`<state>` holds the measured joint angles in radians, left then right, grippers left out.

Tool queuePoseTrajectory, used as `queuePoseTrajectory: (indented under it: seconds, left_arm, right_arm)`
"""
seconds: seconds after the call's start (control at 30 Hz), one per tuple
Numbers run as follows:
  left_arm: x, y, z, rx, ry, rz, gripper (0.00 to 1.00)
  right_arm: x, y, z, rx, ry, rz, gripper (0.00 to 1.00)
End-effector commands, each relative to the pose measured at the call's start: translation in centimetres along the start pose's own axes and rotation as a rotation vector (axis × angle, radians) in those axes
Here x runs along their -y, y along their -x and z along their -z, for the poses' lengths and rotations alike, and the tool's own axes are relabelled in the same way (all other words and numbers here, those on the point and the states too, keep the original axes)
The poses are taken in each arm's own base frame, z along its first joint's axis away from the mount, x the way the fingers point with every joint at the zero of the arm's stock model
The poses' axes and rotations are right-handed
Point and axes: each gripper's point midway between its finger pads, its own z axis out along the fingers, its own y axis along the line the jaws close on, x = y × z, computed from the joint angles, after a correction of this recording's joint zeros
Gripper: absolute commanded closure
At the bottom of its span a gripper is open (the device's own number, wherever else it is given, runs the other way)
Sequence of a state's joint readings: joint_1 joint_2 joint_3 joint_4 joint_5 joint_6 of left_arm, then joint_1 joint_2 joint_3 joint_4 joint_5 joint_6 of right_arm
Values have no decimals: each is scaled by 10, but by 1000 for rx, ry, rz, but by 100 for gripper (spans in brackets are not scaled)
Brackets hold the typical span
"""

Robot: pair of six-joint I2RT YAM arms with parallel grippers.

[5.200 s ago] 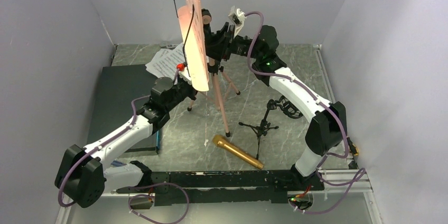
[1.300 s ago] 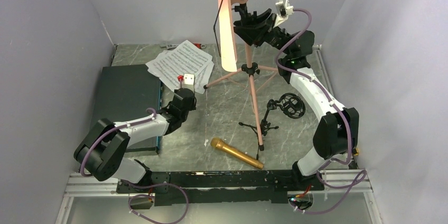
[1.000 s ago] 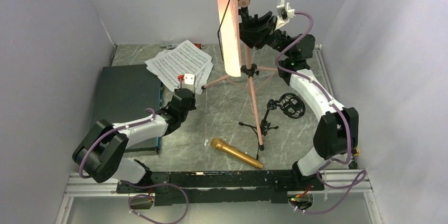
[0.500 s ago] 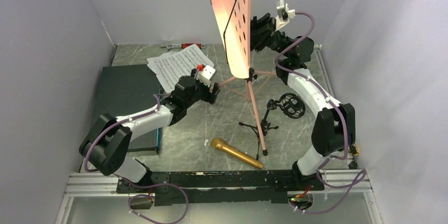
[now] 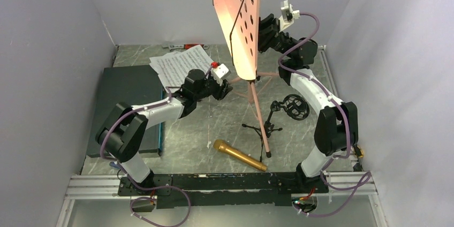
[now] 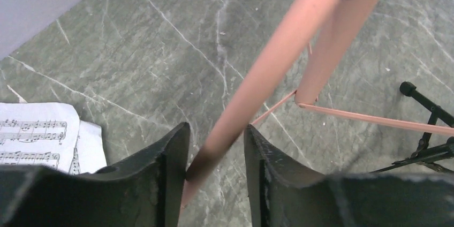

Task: Set up the instrument practice props

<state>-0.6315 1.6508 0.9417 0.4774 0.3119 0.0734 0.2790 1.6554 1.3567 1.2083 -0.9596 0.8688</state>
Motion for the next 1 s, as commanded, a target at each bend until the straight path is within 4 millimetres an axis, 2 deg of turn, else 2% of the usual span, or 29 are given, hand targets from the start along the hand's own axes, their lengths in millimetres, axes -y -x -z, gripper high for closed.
queuePoseTrajectory:
  seconds: [0.0,0.1,0.27,0.73,0.97]
  left_arm:
    - [3,28,-7,79,-37,-40,63]
    - [-1,25,-4,57,-13,-54,80]
    - [-7,19,5,34,33,-82,97]
    - [-17,23,37,32,116,-141,97]
    - [-23,31,61,47,131,-112,97]
  right_arm:
    - [-42,74,-11,196,90,208,100]
    - [-45,74,-11,198,101,207,100]
    - [-50,73,-10,200,130,193,100]
    - [-58,63,-12,167,139,181,100]
    - [-62,60,-14,160,147,168,100]
